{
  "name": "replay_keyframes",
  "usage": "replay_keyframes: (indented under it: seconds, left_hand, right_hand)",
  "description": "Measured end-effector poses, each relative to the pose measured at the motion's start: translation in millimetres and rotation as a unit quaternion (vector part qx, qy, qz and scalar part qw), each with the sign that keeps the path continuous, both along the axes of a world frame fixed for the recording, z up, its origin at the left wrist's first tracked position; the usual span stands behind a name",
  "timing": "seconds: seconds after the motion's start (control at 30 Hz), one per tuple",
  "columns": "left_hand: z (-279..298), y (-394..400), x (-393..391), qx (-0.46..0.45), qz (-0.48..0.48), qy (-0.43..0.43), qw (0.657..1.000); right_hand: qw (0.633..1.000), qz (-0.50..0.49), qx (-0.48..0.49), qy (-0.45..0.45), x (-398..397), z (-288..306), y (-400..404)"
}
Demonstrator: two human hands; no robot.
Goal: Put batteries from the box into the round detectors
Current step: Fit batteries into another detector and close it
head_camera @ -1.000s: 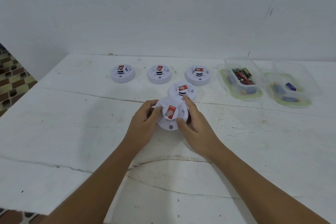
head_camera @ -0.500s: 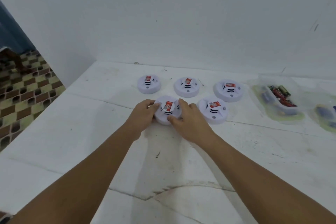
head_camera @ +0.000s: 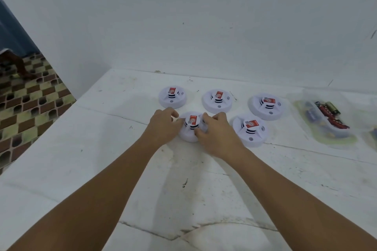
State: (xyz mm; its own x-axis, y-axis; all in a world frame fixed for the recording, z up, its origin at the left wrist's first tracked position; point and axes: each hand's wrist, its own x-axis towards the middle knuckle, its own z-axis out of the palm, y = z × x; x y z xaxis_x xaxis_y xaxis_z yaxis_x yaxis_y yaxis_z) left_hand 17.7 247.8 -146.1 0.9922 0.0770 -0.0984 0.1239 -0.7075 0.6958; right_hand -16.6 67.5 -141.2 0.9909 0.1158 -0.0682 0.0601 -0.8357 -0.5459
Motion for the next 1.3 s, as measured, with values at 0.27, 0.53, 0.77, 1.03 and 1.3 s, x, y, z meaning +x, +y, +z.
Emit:
replay_keyframes:
  seconds: [0.27, 0.53, 0.77, 1.03, 1.3]
  left_hand:
    - [22, -3, 40, 0.080, 0.037, -0.130, 0.987]
    - [25, 0, 89, 0.198, -0.051, 0.039, 0.978]
    - [18, 21, 89, 0.106, -0.028, -0.010, 0.994]
    - [58, 21, 22, -0.385, -0.067, 0.007, 0.921]
    - [76, -9, -45, -0.612, -0.122, 0.043, 0.780]
  right_hand:
    - [0.995, -0.018, 0.052, -0.079, 17, 23, 16]
    - [0.993, -0.033, 0.090, -0.066, 43, 28, 24]
    - [0.988, -0.045, 0.119, -0.085, 48, 31, 25]
    - [0.962, -0.011, 0.257, -0.089, 33, 58, 23]
    - [0.929, 0.091, 0.325, -0.152, -9, 66, -4]
